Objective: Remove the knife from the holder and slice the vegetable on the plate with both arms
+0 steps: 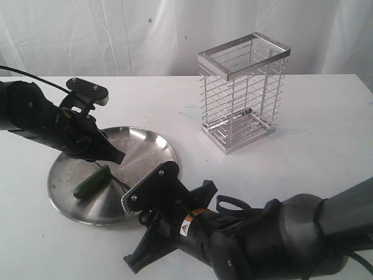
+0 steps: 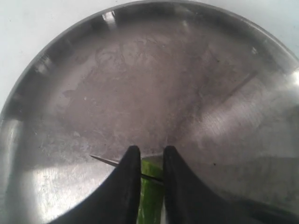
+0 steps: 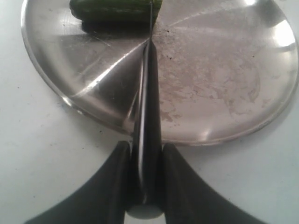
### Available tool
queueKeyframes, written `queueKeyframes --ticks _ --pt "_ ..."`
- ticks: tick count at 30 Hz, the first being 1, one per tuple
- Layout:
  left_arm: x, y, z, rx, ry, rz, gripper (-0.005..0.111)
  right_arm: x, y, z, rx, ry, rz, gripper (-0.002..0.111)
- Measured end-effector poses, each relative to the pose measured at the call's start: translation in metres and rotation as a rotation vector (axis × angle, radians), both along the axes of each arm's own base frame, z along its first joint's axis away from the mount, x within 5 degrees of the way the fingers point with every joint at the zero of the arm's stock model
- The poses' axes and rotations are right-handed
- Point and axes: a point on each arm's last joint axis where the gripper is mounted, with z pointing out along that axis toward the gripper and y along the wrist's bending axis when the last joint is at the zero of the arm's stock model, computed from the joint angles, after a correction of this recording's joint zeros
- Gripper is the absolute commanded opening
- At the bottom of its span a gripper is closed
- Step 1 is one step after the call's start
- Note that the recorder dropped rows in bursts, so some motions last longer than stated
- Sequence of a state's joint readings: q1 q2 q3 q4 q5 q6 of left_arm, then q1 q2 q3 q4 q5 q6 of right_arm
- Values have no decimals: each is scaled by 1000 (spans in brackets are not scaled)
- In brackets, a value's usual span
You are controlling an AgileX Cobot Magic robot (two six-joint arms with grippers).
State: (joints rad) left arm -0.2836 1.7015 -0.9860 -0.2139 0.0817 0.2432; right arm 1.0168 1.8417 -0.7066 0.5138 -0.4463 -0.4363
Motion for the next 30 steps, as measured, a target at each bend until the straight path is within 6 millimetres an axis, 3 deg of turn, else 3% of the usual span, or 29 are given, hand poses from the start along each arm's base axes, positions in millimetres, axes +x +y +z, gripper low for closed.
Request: queueKeyframes --ticks 12,21,30 --pt "-3 0 -8 10 67 -12 24 0 0 0 -1 2 0 0" --pt "-17 1 10 10 112 -49 24 0 0 0 -1 2 0 0" --pt "-20 0 2 21 181 -67 26 0 0 0 -1 2 0 0"
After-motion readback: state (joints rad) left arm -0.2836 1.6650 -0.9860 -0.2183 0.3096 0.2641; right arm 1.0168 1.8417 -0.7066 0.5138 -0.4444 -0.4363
